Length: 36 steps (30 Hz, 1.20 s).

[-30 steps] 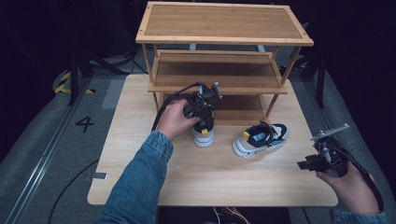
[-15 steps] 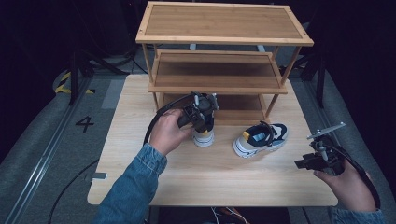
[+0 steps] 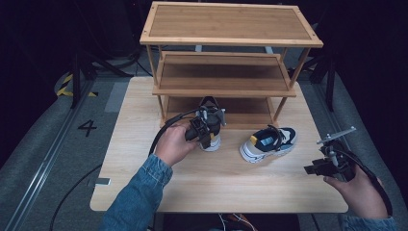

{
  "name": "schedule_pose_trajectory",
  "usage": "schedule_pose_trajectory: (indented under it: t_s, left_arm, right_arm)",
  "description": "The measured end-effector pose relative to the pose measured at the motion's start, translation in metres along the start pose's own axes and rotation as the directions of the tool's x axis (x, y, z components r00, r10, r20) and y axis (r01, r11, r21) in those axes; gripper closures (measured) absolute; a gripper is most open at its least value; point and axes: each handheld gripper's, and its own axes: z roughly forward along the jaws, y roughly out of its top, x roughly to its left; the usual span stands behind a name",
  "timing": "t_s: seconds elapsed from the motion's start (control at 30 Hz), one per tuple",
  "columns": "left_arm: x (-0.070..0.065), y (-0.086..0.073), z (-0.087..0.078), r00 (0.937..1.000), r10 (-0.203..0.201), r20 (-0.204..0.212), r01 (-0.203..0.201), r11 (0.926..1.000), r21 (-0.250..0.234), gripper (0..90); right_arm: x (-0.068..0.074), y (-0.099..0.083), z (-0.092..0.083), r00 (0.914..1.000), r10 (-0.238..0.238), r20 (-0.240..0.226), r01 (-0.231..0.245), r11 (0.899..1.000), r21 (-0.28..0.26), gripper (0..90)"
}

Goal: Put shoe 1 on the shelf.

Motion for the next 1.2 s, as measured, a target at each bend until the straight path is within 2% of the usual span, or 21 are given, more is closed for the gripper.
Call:
schedule_pose_trajectory:
  t_s: [0.17, 0.27, 0.33, 0.43, 0.47, 0.5, 0.57, 0.6, 0.67, 0.73, 0.9, 0.97, 1.0, 1.03, 1.1, 1.17, 1.2]
  left_arm:
    - [0.004, 0.005, 0.011, 0.9999, -0.012, 0.010, 0.012, 0.9998, 0.014, 89.7]
    - [0.007, 0.012, 0.018, 0.9989, -0.034, -0.031, 0.035, 0.9988, 0.036, 89.7]
    - [0.010, 0.015, 0.020, 0.9987, -0.042, -0.028, 0.043, 0.9986, 0.031, 89.7]
    - [0.014, 0.018, 0.021, 0.9965, -0.059, -0.059, 0.061, 0.9977, 0.031, 89.7]
    - [0.016, 0.018, 0.021, 0.9968, -0.052, -0.062, 0.054, 0.9978, 0.039, 89.7]
    - [0.017, 0.019, 0.021, 0.9950, -0.062, -0.078, 0.065, 0.9975, 0.027, 89.7]
    - [0.020, 0.020, 0.020, 0.9958, -0.069, -0.061, 0.070, 0.9973, 0.021, 89.7]
    - [0.021, 0.020, 0.019, 0.9953, -0.069, -0.068, 0.070, 0.9974, 0.013, 89.7]
    - [0.021, 0.021, 0.017, 0.9886, -0.078, -0.129, 0.081, 0.9966, 0.014, 89.7]
    - [0.024, 0.022, 0.014, 0.9836, -0.096, -0.153, 0.097, 0.9953, -0.001, 89.7]
    - [0.032, 0.027, 0.011, 0.9874, -0.103, -0.120, 0.103, 0.9946, -0.012, 89.7]
    - [0.032, 0.032, 0.010, 0.9875, -0.086, -0.132, 0.087, 0.9962, 0.001, 89.7]
    - [0.031, 0.033, 0.010, 0.9872, -0.094, -0.129, 0.095, 0.9955, 0.003, 89.7]
    - [0.032, 0.034, 0.008, 0.9873, -0.086, -0.133, 0.087, 0.9962, 0.001, 89.7]
    - [0.033, 0.035, 0.007, 0.9888, -0.088, -0.121, 0.086, 0.9959, -0.027, 89.7]
    - [0.034, 0.037, 0.005, 0.9901, -0.083, -0.113, 0.081, 0.9964, -0.028, 89.7]
    - [0.033, 0.038, 0.005, 0.9885, -0.089, -0.122, 0.085, 0.9956, -0.038, 89.8]
  right_arm:
    - [0.000, -0.002, -0.001, 1.0000, 0.006, -0.003, -0.006, 1.000, -0.001, 54.5]
    - [-0.001, -0.003, 0.000, 1.0000, 0.004, -0.004, -0.004, 1.000, 0.005, 54.5]
    - [-0.001, -0.003, 0.002, 1.0000, 0.002, -0.005, -0.002, 1.000, 0.008, 54.5]
    - [-0.001, -0.003, 0.002, 1.0000, 0.002, -0.005, -0.002, 1.000, 0.007, 54.6]
    - [-0.001, -0.003, 0.001, 1.0000, 0.002, -0.005, -0.002, 1.000, 0.007, 54.5]
    - [-0.001, -0.003, 0.001, 1.0000, 0.003, -0.005, -0.003, 1.000, 0.007, 54.5]
    - [-0.001, -0.003, 0.002, 1.0000, 0.004, -0.007, -0.004, 1.000, 0.014, 54.5]
    - [-0.001, -0.003, 0.003, 1.0000, 0.004, -0.007, -0.004, 1.000, 0.015, 54.5]
    - [0.001, -0.002, 0.004, 0.9999, 0.002, -0.011, -0.002, 1.000, 0.020, 54.5]
    - [0.002, -0.002, 0.005, 0.9999, -0.002, -0.012, 0.002, 1.000, 0.021, 54.3]
    - [0.002, -0.001, 0.007, 0.9999, -0.005, -0.015, 0.006, 1.000, 0.030, 54.3]
    - [0.002, 0.000, 0.008, 0.9999, -0.010, -0.013, 0.011, 0.999, 0.031, 54.3]
    - [0.003, 0.000, 0.008, 0.9998, -0.010, -0.015, 0.011, 0.999, 0.032, 54.3]
    - [0.003, 0.000, 0.009, 0.9998, -0.013, -0.016, 0.014, 0.999, 0.033, 54.3]
    - [0.004, 0.001, 0.009, 0.9997, -0.018, -0.017, 0.019, 0.999, 0.034, 54.2]
    - [0.004, 0.000, 0.010, 0.9996, -0.018, -0.019, 0.019, 0.999, 0.039, 54.2]
    - [0.003, 0.000, 0.010, 0.9997, -0.016, -0.018, 0.017, 0.999, 0.041, 54.2]
